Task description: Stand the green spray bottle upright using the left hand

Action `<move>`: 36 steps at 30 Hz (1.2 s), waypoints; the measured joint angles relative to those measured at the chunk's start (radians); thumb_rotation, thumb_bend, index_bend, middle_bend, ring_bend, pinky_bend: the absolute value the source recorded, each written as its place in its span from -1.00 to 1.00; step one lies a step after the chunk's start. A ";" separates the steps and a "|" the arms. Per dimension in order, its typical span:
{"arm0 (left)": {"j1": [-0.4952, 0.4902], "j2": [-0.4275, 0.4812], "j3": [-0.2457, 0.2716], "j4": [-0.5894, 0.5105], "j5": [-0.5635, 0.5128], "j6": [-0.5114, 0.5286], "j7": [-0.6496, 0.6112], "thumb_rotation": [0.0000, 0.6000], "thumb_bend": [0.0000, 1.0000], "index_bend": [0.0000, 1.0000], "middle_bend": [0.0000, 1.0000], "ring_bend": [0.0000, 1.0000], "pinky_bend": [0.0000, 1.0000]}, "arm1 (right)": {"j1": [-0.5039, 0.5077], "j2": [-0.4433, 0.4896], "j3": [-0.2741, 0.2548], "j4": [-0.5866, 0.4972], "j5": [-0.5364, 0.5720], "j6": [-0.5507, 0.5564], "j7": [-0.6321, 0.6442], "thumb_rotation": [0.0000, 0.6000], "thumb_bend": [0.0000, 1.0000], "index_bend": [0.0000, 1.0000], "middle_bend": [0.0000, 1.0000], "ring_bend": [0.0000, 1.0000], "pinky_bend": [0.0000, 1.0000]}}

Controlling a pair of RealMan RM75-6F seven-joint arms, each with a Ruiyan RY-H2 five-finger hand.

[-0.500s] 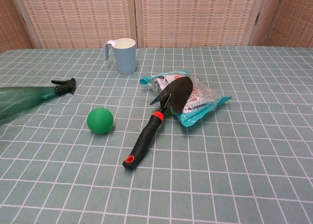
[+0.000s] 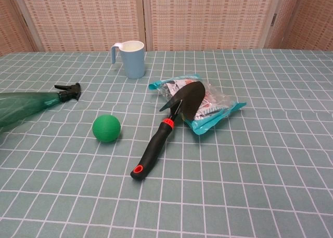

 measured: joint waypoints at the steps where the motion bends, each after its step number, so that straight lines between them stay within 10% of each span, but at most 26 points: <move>1: -0.029 -0.007 -0.014 0.008 -0.046 -0.019 0.025 1.00 -0.56 -0.76 -0.61 -0.83 -0.84 | 0.002 -0.001 0.000 0.000 0.001 -0.003 -0.005 1.00 -1.00 -1.00 -1.00 -1.00 -1.00; 17: -0.615 -0.198 -0.058 0.426 -0.787 -0.126 0.841 1.00 -0.56 -0.59 -0.72 -0.84 -0.87 | 0.015 0.035 -0.010 -0.007 0.027 -0.066 0.029 1.00 -1.00 -0.91 -1.00 -1.00 -1.00; 26: -0.688 -0.304 -0.017 0.581 -1.063 -0.119 1.098 1.00 -0.56 -0.60 -0.78 -0.89 -0.90 | 0.019 0.044 -0.009 -0.007 0.031 -0.079 0.060 1.00 -1.00 -0.91 -1.00 -1.00 -1.00; 36: -0.676 -0.365 -0.031 0.689 -1.081 -0.167 1.136 1.00 -0.56 -0.56 -0.76 -0.89 -0.90 | 0.025 0.043 -0.008 -0.014 0.036 -0.084 0.034 1.00 -1.00 -0.80 -1.00 -1.00 -1.00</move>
